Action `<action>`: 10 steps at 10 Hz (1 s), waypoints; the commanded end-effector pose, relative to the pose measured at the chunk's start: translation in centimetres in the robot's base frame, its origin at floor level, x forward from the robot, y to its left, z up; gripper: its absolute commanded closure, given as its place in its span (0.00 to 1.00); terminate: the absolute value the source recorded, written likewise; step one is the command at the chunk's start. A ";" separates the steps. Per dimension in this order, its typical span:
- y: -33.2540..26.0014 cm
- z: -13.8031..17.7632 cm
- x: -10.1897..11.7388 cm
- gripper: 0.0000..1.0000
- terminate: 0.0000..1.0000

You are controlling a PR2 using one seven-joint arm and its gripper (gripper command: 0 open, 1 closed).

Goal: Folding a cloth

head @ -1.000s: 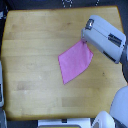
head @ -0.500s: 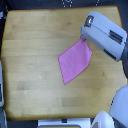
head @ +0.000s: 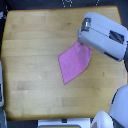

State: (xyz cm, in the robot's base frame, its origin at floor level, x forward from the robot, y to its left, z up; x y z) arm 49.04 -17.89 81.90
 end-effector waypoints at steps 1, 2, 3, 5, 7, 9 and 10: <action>10.7 1.1 -7.1 1.00 0.00; 11.5 0.8 -7.1 1.00 0.00; 14.7 -0.6 -7.2 1.00 0.00; 16.2 -1.3 -7.0 1.00 0.00; 18.8 -1.8 -5.3 1.00 0.00; 21.1 -1.3 -4.5 1.00 0.00; 22.0 -0.4 -4.3 1.00 0.00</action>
State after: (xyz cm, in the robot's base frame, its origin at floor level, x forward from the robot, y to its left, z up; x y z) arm 42.49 -0.61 80.74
